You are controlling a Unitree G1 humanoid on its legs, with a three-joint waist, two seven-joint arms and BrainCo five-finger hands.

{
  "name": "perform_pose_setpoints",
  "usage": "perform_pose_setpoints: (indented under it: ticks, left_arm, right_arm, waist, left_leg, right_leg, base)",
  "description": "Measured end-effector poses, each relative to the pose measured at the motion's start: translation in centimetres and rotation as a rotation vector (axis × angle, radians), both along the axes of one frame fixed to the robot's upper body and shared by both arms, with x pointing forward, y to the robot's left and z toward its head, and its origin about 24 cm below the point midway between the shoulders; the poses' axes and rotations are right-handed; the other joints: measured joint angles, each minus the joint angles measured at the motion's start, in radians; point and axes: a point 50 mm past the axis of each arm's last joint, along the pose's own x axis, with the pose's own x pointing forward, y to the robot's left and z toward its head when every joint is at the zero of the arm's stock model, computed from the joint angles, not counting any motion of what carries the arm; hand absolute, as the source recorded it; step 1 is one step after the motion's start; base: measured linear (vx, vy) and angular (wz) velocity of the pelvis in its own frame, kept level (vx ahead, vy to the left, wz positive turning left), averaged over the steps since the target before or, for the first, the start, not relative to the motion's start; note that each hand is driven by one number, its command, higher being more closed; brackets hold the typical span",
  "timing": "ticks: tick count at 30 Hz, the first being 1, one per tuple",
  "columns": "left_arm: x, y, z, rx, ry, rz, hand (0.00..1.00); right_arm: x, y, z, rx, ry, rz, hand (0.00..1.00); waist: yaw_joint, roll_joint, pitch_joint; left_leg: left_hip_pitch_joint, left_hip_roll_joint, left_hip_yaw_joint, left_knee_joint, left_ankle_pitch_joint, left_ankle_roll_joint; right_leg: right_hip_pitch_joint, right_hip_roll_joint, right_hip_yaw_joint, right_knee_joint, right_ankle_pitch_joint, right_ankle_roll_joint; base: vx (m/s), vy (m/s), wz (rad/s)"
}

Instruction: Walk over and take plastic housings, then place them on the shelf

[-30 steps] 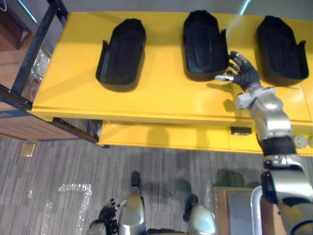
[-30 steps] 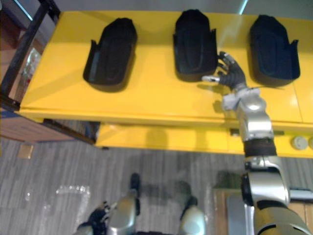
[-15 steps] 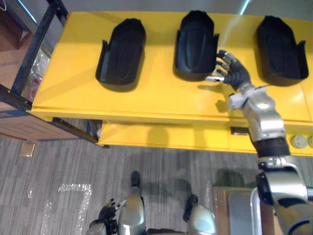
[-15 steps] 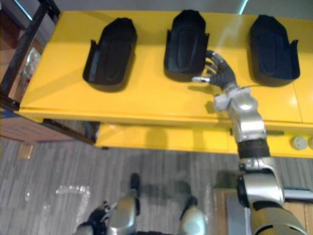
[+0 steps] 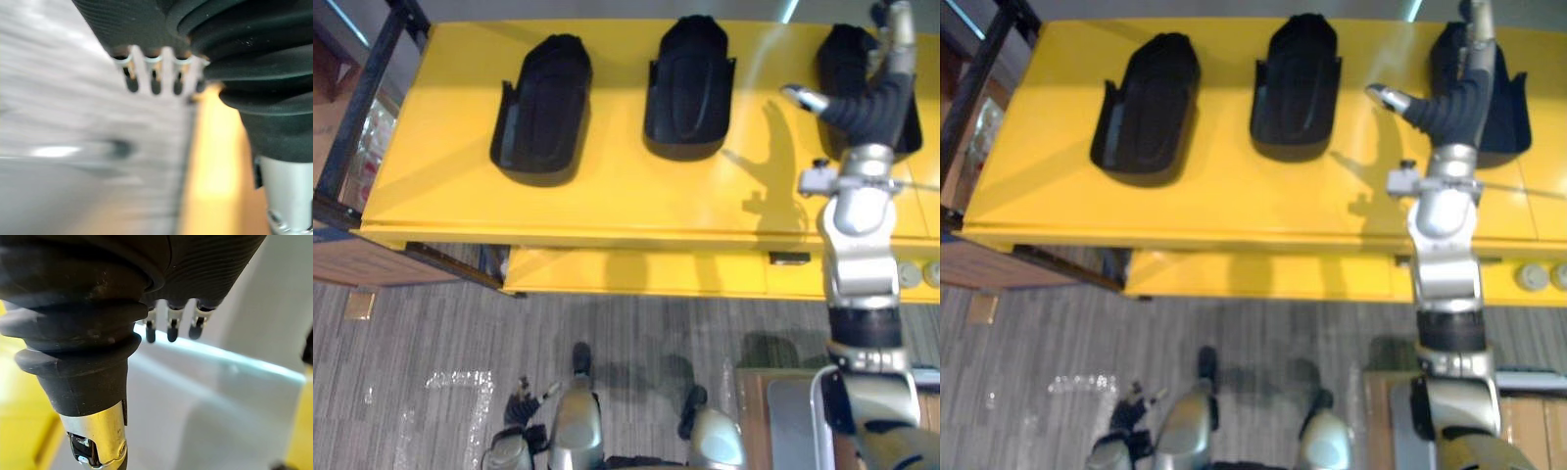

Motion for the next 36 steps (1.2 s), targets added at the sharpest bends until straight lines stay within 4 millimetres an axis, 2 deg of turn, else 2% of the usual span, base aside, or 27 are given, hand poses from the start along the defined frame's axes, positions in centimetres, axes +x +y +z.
perform_pose_setpoints:
  ticks: [3,4,5,6,8,9,11,13,16,20,22,23,29,36]
  left_arm:
    - [1.2,1.6,4.1,0.034,-0.208,0.180,0.00]
    - [1.1,2.5,6.2,0.057,-0.308,0.262,0.00]
    - [0.7,3.0,8.2,0.083,-0.394,0.324,0.00]
    - [0.4,3.2,9.1,0.087,-0.432,0.348,0.00]
    - [-1.2,3.1,12.6,0.159,-0.570,0.391,0.00]
    - [-1.7,3.0,13.5,0.196,-0.598,0.393,0.00]
    - [-2.8,2.8,16.5,0.327,-0.701,0.385,0.00]
    - [-3.1,2.7,17.7,0.435,-0.729,0.390,0.00]
    - [-3.5,3.3,18.3,0.571,-0.707,0.415,0.00]
    - [-3.0,4.3,18.9,0.748,-0.623,0.333,0.00]
    - [-2.4,4.8,18.8,0.779,-0.582,0.268,0.00]
    - [-1.8,5.1,18.6,0.778,-0.557,0.243,1.00]
    - [0.6,6.4,17.0,0.783,-0.410,0.153,1.00]
    - [2.6,7.6,16.6,0.839,-0.291,0.030,1.00]
  right_arm:
    - [-2.3,-1.1,-3.5,0.070,0.050,-0.067,0.00]
    - [-3.4,-1.7,-5.3,0.097,0.093,-0.105,0.00]
    - [-4.5,-2.2,-7.1,0.132,0.138,-0.141,0.00]
    - [-5.1,-2.3,-7.9,0.145,0.159,-0.155,0.00]
    - [-7.4,-2.3,-10.5,0.210,0.229,-0.189,0.00]
    - [-7.9,-2.2,-11.0,0.224,0.240,-0.193,0.00]
    - [-9.5,-2.1,-12.6,0.264,0.295,-0.220,0.00]
    - [-10.2,-2.3,-13.5,0.304,0.331,-0.219,0.00]
    - [-10.4,-2.3,-13.9,0.322,0.354,-0.200,0.00]
    - [-10.5,-2.3,-14.1,0.312,0.372,-0.168,0.00]
    - [-10.3,-2.5,-14.2,0.313,0.378,-0.165,0.00]
    - [-10.3,-2.6,-14.3,0.310,0.383,-0.170,0.00]
    - [-10.4,-3.5,-14.1,0.287,0.379,-0.191,0.00]
    - [-10.3,-4.0,-13.5,0.234,0.375,-0.188,0.00]
  waist:
    - [-0.022,-0.011,-0.010]
    - [-0.037,-0.018,-0.014]
    - [-0.044,-0.023,-0.035]
    - [-0.046,-0.024,-0.051]
    - [-0.058,-0.024,-0.111]
    - [-0.059,-0.024,-0.122]
    - [-0.066,-0.016,-0.133]
    - [-0.071,-0.006,-0.151]
    - [-0.086,0.011,-0.160]
    - [-0.105,0.035,-0.180]
    - [-0.113,0.044,-0.186]
    - [-0.115,0.046,-0.188]
    - [-0.139,0.051,-0.190]
    - [-0.146,0.054,-0.190]
  left_leg:
    - [0.005,-0.002,0.008,0.001,-0.009,0.000]
    - [0.013,-0.003,0.009,0.000,-0.014,-0.001]
    - [0.015,-0.004,0.013,0.001,-0.019,-0.002]
    - [0.014,-0.004,0.013,0.000,-0.021,-0.002]
    - [0.018,-0.006,0.016,0.000,-0.032,-0.007]
    - [0.022,-0.005,0.019,0.000,-0.035,-0.007]
    - [0.054,-0.005,0.027,0.000,-0.045,-0.009]
    - [0.058,-0.005,0.034,-0.001,-0.047,-0.008]
    - [0.074,-0.003,0.060,-0.004,-0.050,-0.007]
    - [0.084,0.003,0.105,-0.015,-0.052,-0.004]
    - [0.084,0.003,0.114,-0.015,-0.050,-0.007]
    - [0.085,0.004,0.123,-0.015,-0.050,-0.008]
    - [0.084,0.004,0.140,-0.018,-0.050,-0.008]
    - [0.085,0.003,0.170,-0.020,-0.050,-0.008]
  right_leg:
    - [0.007,0.000,0.002,-0.017,0.005,0.005]
    - [0.020,0.000,0.001,-0.029,0.007,0.008]
    - [0.025,0.000,0.001,-0.039,0.009,0.009]
    - [0.027,0.000,0.000,-0.046,0.010,0.011]
    - [0.039,0.001,0.000,-0.067,0.011,0.012]
    - [0.040,0.002,0.001,-0.068,0.011,0.012]
    - [0.074,0.002,0.004,-0.078,0.011,0.012]
    - [0.073,0.002,0.011,-0.082,0.011,0.012]
    - [0.070,0.004,0.036,-0.082,0.012,0.013]
    - [0.032,0.009,0.084,-0.073,0.013,0.012]
    - [0.021,0.008,0.096,-0.067,0.014,0.012]
    - [0.012,0.009,0.107,-0.064,0.015,0.012]
    - [-0.005,0.010,0.126,-0.061,0.020,0.011]
    - [-0.037,0.010,0.162,-0.046,0.020,0.011]
  base:
    - [0.01,0.012,-0.07]
    - [0.03,0.006,-0.04]
    - [0.03,0.003,-0.02]
    - [0.07,-0.002,-0.01]
    - [0.09,-0.007,-0.02]
    - [0.09,-0.010,-0.09]
    - [0.05,-0.013,-0.10]
    - [0.00,-0.002,-0.11]
    - [-0.04,0.010,-0.26]
    - [-0.04,0.006,-0.28]
    - [-0.01,0.007,-0.20]
    - [-0.01,0.004,-0.18]
    - [0.00,0.002,-0.09]
    - [-0.01,0.005,-0.12]
